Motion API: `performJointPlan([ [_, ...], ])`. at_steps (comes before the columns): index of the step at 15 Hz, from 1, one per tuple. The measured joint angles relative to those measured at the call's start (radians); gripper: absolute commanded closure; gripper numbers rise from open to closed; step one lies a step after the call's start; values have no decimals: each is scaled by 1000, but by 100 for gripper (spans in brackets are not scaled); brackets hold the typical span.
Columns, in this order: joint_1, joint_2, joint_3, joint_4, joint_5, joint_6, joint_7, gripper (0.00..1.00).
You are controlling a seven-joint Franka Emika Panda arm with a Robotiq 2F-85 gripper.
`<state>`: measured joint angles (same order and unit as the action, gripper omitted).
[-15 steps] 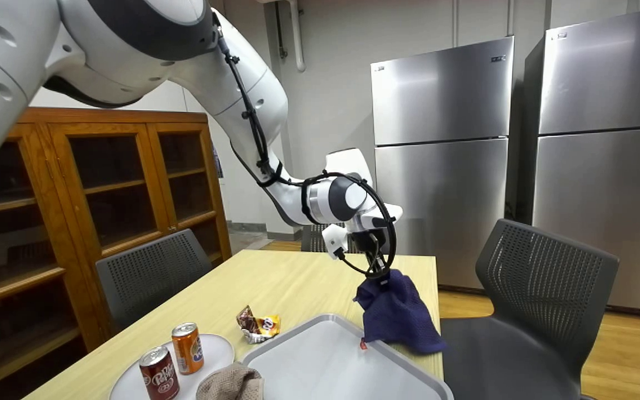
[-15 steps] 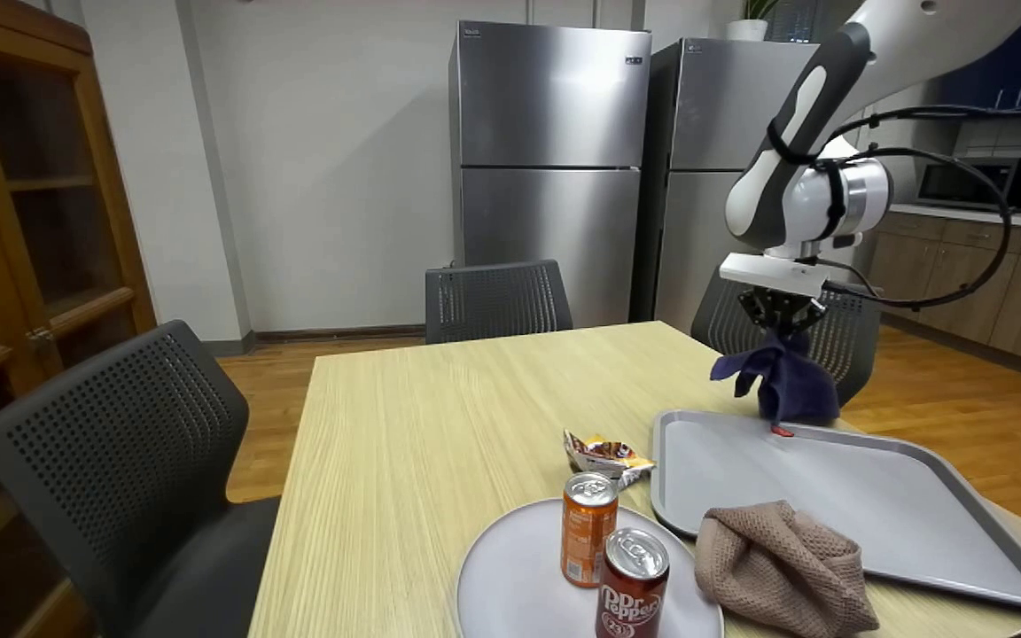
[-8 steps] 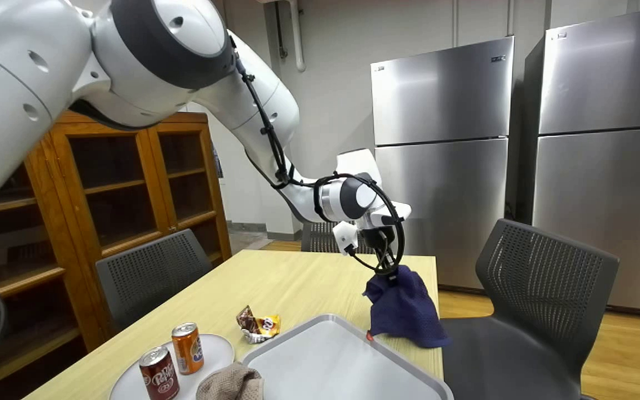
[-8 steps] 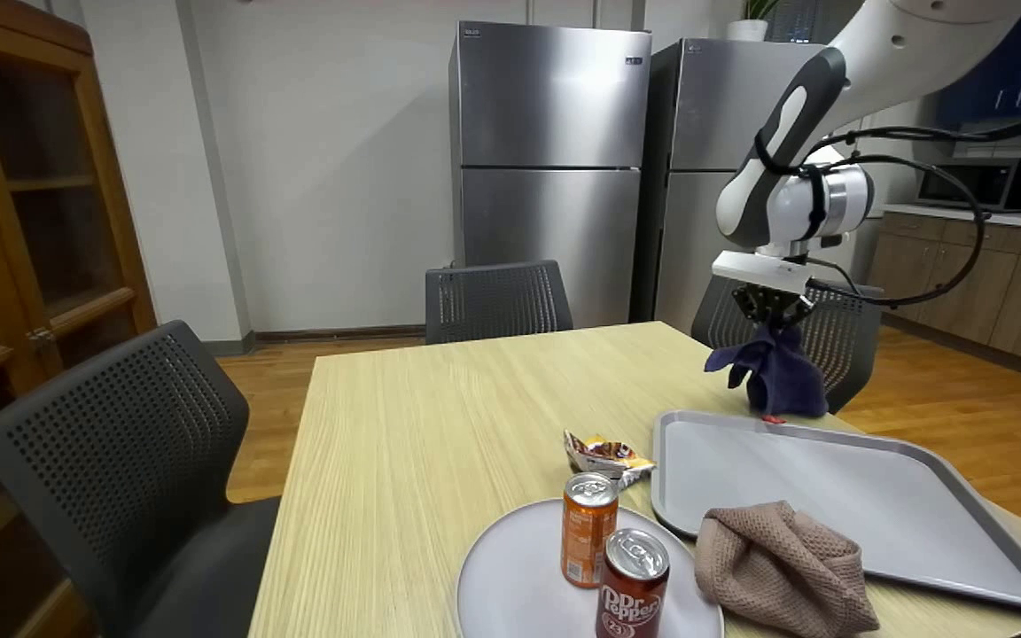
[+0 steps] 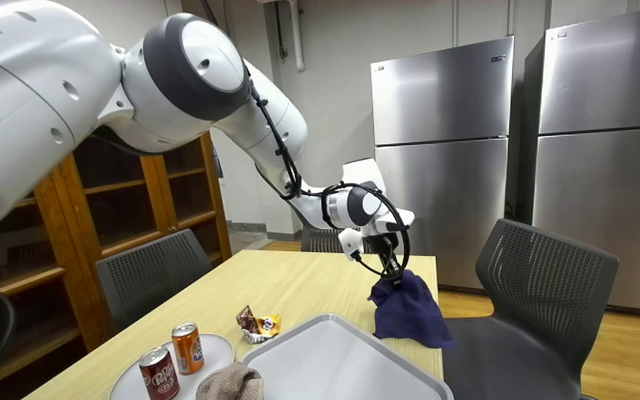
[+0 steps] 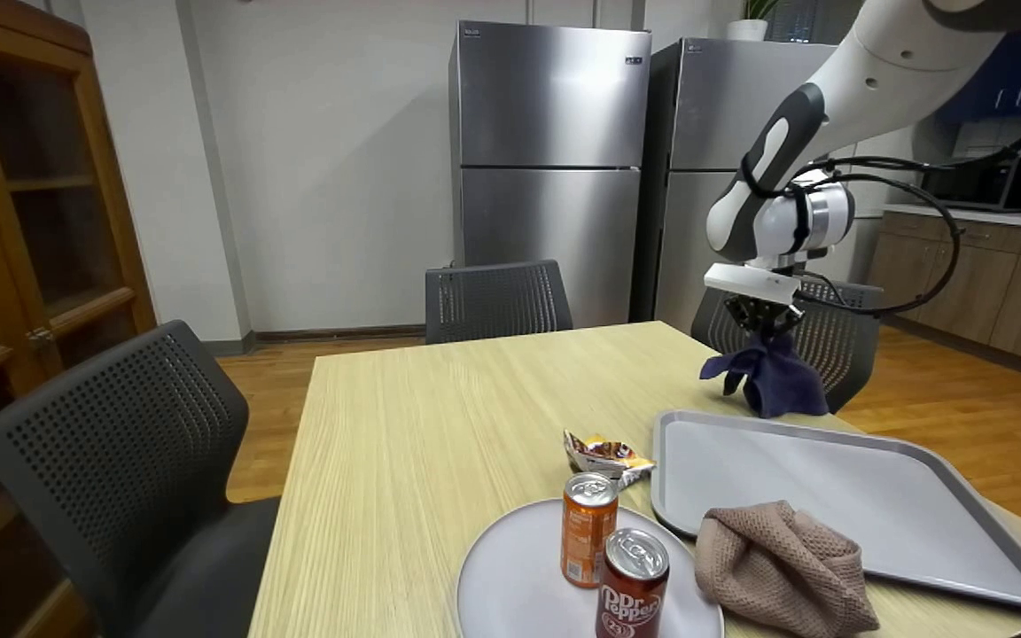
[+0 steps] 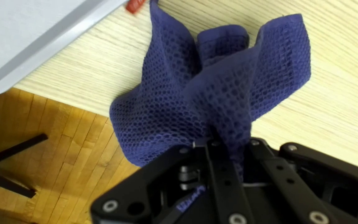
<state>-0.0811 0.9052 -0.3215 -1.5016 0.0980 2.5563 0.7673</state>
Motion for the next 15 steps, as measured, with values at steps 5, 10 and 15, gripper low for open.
performJointPlan([
  [5,0,19,8,11,0,-16,0,97],
  [10,4,19,32,12,0,-22,0,97],
  [15,26,19,54,11,0,-22,0,97],
])
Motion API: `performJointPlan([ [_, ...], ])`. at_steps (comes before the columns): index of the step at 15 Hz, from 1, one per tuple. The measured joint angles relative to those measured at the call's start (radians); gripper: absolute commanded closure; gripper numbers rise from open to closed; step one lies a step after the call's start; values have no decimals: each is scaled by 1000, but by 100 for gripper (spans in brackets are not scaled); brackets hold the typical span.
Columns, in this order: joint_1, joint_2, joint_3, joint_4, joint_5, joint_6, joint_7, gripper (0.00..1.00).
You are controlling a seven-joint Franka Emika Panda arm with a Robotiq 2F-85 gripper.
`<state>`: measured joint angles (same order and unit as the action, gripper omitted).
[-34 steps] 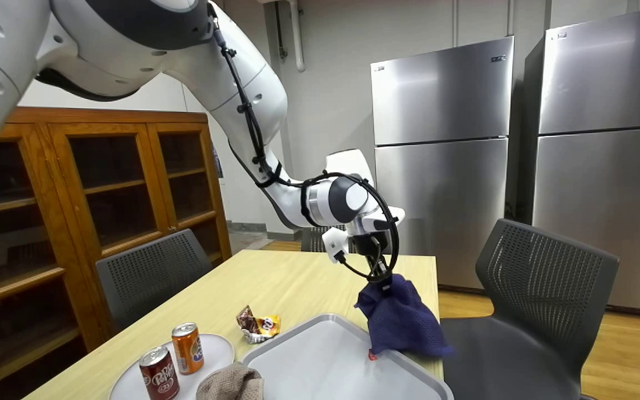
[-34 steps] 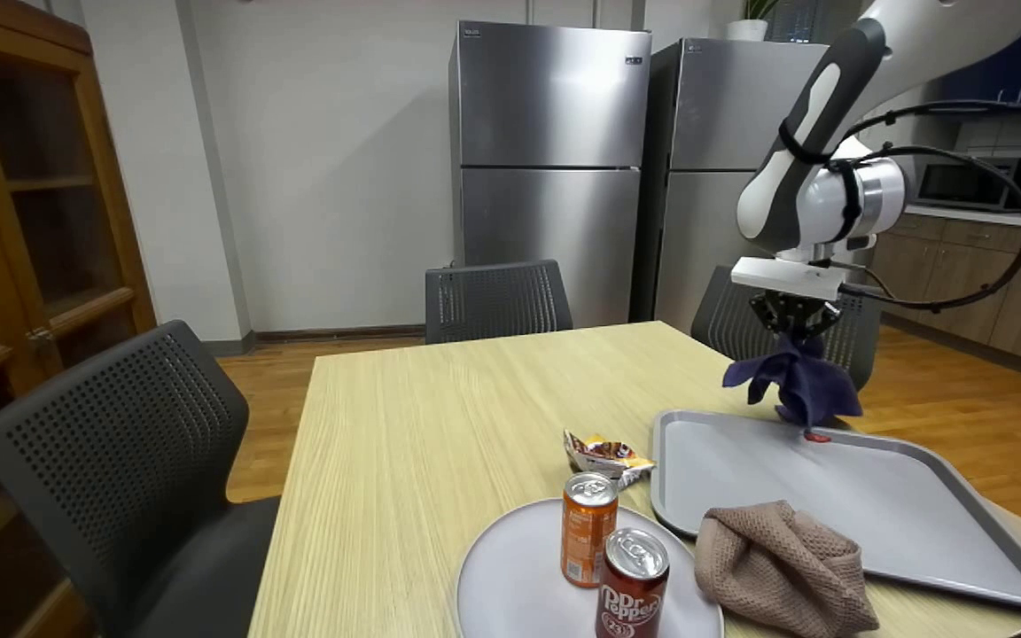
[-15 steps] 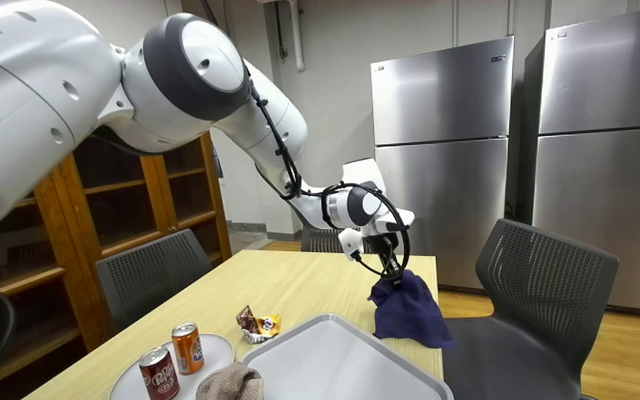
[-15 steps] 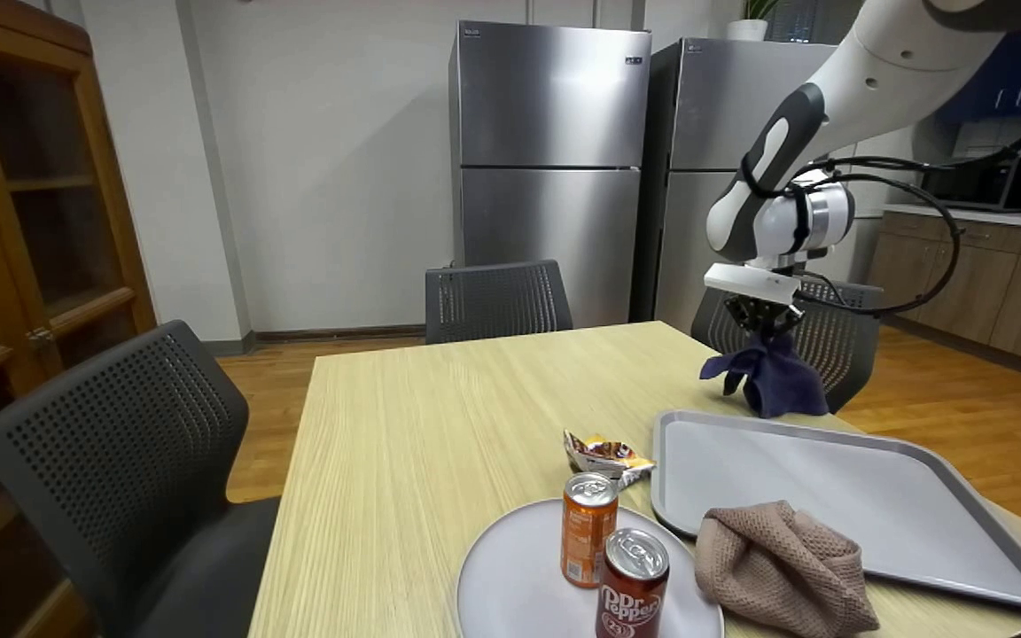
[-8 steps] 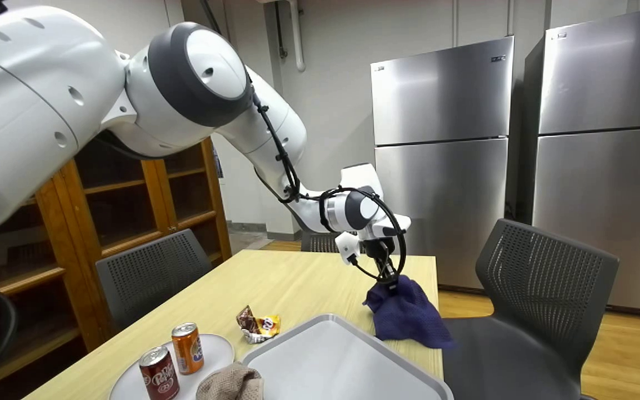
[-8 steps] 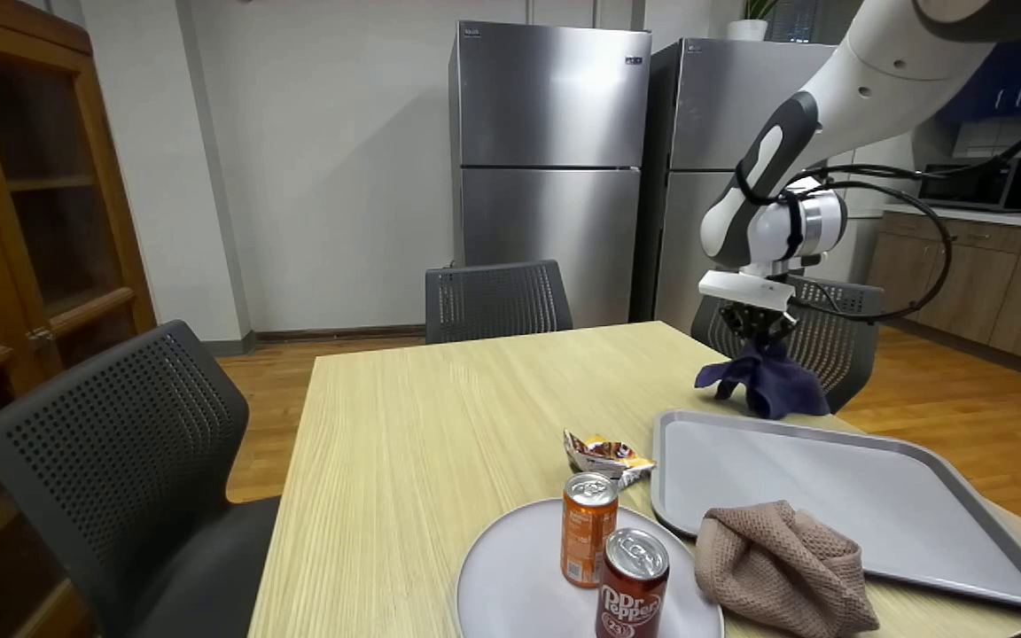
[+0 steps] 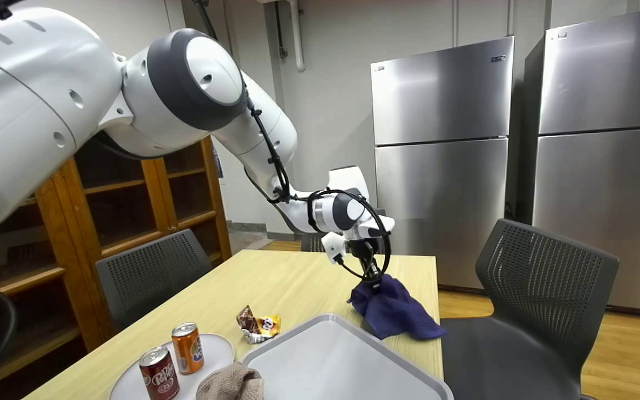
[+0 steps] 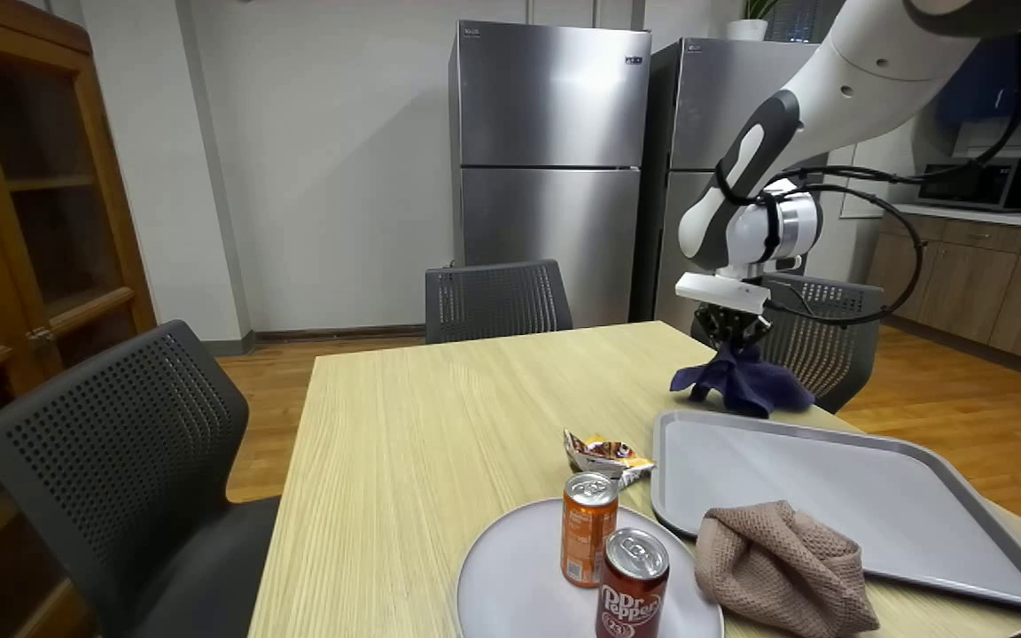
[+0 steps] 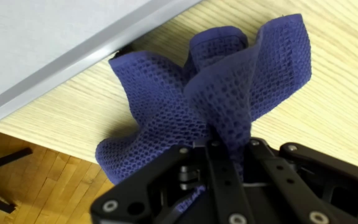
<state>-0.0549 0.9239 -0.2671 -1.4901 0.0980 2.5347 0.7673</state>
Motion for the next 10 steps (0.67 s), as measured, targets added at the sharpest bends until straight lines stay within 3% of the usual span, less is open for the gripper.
performJointPlan([
  [8,11,0,11,-28,0,0,-1,97],
  [9,10,0,10,-33,0,0,-1,65],
  [10,10,0,9,-37,0,0,-1,64],
])
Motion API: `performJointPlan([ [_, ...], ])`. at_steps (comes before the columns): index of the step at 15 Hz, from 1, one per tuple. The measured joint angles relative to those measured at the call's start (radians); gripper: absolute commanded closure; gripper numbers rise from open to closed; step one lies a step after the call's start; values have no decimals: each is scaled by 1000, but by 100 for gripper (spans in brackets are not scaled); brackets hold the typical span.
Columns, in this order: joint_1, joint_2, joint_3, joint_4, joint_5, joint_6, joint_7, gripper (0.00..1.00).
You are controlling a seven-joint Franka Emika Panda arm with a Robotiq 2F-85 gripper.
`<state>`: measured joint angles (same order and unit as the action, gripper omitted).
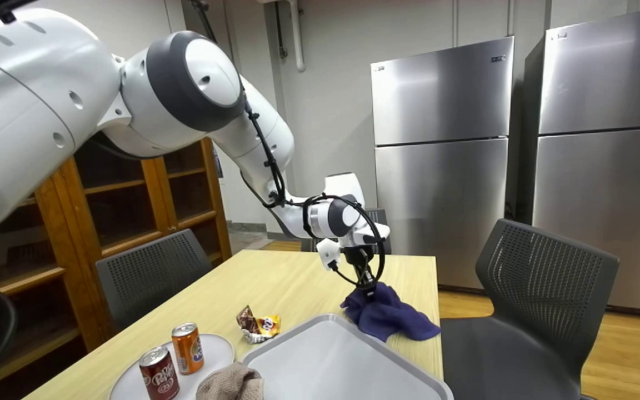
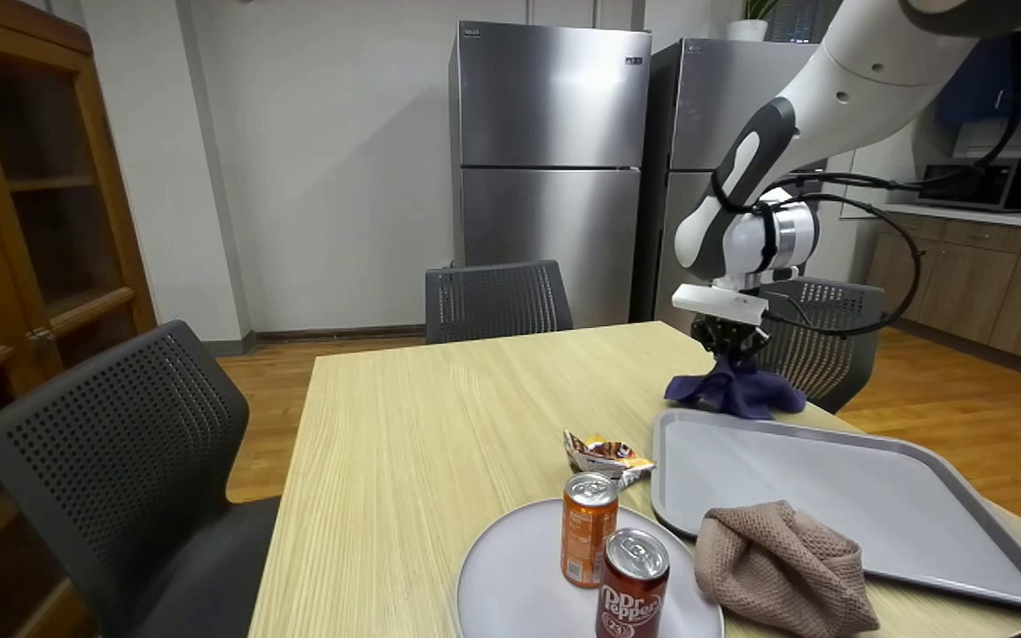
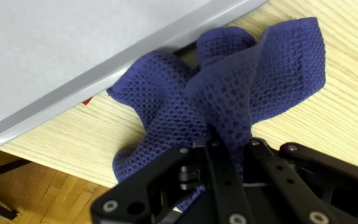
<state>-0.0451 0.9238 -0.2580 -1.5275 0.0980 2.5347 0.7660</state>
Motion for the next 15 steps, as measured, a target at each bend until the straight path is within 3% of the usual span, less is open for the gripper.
performJointPlan([
  [9,-3,-2,-15,-14,0,0,0,1],
  [15,-13,-35,-16,-35,0,6,-11,0],
])
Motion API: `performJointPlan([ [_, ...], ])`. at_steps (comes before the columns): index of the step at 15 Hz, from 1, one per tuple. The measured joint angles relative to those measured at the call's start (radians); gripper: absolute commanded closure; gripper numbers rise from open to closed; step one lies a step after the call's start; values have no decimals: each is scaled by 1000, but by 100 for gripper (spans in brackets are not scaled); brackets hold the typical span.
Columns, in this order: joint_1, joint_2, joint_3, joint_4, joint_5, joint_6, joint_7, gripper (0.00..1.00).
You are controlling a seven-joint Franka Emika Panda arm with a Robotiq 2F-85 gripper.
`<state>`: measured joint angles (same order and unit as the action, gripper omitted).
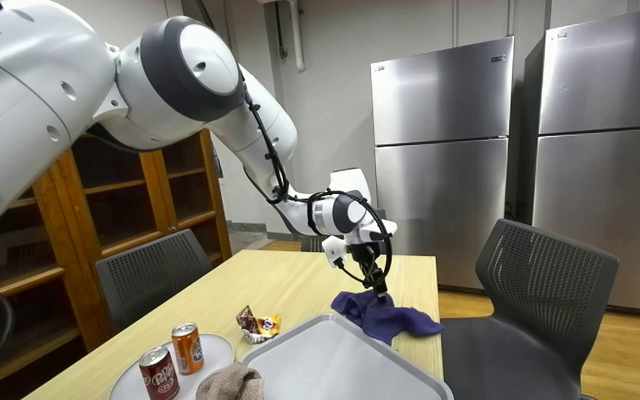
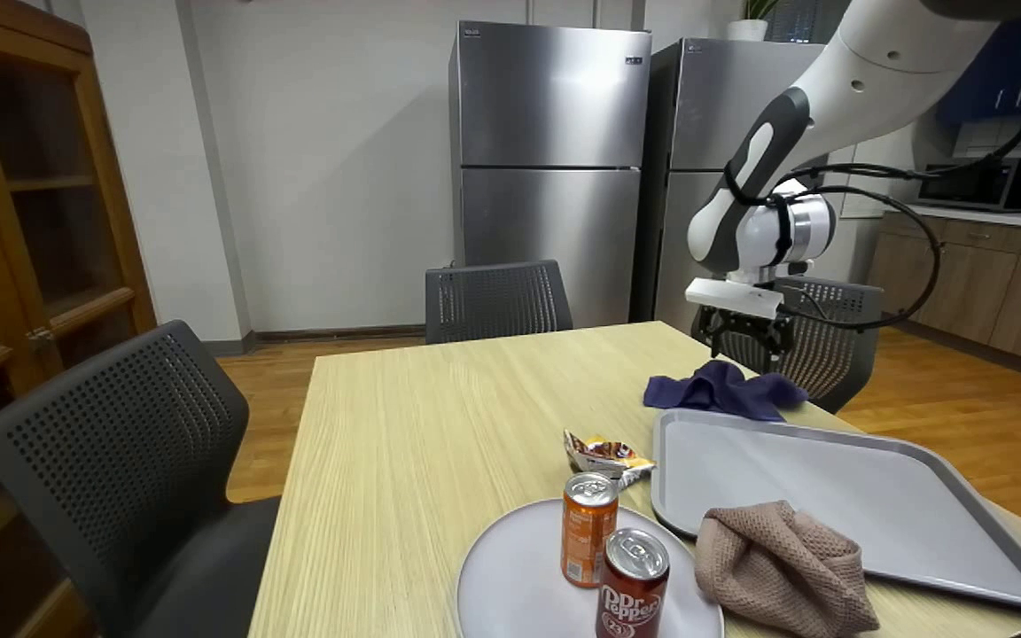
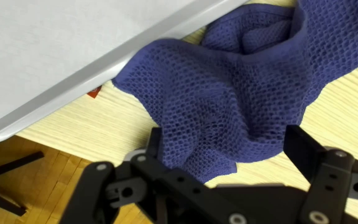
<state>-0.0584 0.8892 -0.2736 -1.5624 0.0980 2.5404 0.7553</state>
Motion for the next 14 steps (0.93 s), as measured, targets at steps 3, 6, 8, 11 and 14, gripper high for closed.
performJointPlan([
  [3,-7,-53,3,-55,0,12,-34,0],
  [6,-11,-110,6,-120,1,24,-68,0],
  [8,-11,-148,8,-167,2,36,-92,0],
  [11,-11,-206,18,-245,9,61,-131,0],
  [14,-11,-264,32,-329,19,92,-171,0],
])
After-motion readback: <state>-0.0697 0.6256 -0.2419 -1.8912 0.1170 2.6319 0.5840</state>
